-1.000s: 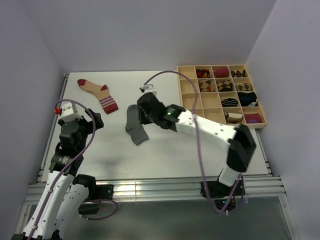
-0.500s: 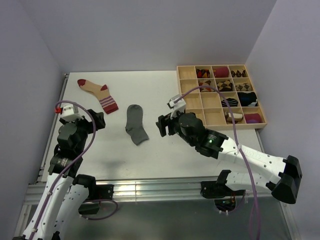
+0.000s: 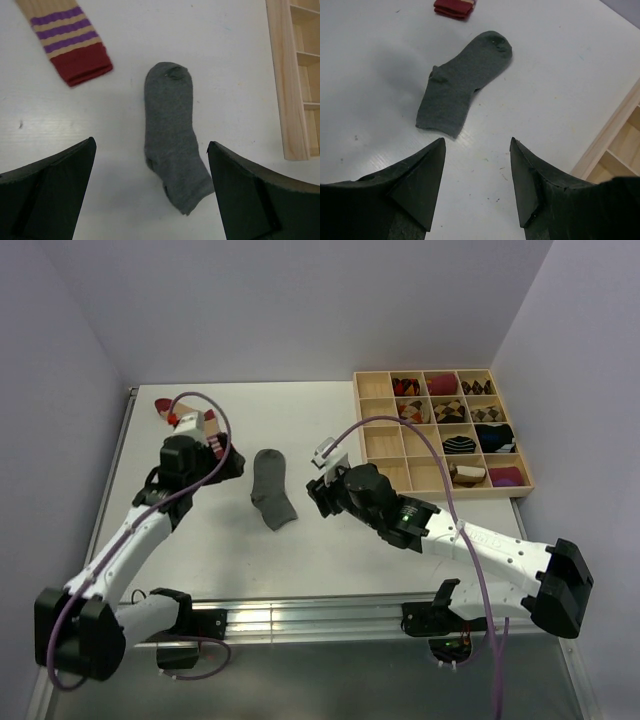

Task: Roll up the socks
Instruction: Move the sock to the center of the board.

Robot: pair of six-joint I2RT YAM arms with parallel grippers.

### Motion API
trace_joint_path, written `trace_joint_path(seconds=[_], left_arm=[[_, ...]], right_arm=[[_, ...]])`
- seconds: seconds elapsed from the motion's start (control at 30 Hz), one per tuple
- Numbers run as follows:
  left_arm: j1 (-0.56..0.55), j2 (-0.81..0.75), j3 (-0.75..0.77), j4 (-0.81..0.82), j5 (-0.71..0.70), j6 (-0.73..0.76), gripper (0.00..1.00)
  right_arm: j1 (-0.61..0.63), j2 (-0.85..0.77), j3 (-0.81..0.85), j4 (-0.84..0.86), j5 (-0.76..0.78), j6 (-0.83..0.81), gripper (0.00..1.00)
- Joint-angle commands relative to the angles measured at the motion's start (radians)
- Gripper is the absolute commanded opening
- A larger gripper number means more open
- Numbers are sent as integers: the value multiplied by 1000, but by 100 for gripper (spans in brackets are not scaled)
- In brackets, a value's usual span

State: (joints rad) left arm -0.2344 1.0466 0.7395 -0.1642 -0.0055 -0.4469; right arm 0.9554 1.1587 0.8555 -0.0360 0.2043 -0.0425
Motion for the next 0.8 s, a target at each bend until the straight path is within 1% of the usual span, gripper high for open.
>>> trace_joint_path(seconds=[0.0, 0.03, 0.07, 0.13, 0.17, 0.2, 0.23, 0.27, 0.37, 0.47, 0.53, 0.63, 0.77], left_arm=[[-66, 134, 107, 113, 1, -27, 100], [-83, 177, 141, 127, -37, -32, 99], [-117, 263, 159, 155, -68, -33, 99], [-143, 347, 207, 204, -83, -24, 99], [-166, 428, 224, 225, -88, -18, 100], [-175, 472, 245, 241, -91, -12, 100], [-183, 512, 292, 239, -99, 2, 99], [-198, 588, 317, 239, -102, 11, 99], [-220, 706, 405, 227, -111, 51, 99], [-233, 792, 451, 245, -96, 88, 100], [-240, 826, 471, 261, -53, 108, 99], [-261, 898, 475, 282, -4, 140, 99], [-312, 949, 457, 308, 96, 163, 99]], right_arm=[[-3, -39, -27, 28, -43, 18, 62], [-3, -40, -30, 22, -48, 26, 62], [-3, -42, -35, 9, -58, 41, 62], [-3, -51, -45, -1, -62, 68, 62], [-3, -59, -67, 1, -59, 75, 62], [-3, -79, -81, 2, -49, 88, 62], [-3, -89, -94, 13, -51, 99, 62], [-3, -118, -123, 18, -49, 116, 62], [-3, -165, -179, 31, -52, 154, 62], [-3, -215, -216, 33, -71, 179, 62], [-3, -223, -226, 27, -75, 188, 62], [-3, -237, -234, 9, -69, 197, 61], [-3, -255, -240, -10, -52, 210, 61]])
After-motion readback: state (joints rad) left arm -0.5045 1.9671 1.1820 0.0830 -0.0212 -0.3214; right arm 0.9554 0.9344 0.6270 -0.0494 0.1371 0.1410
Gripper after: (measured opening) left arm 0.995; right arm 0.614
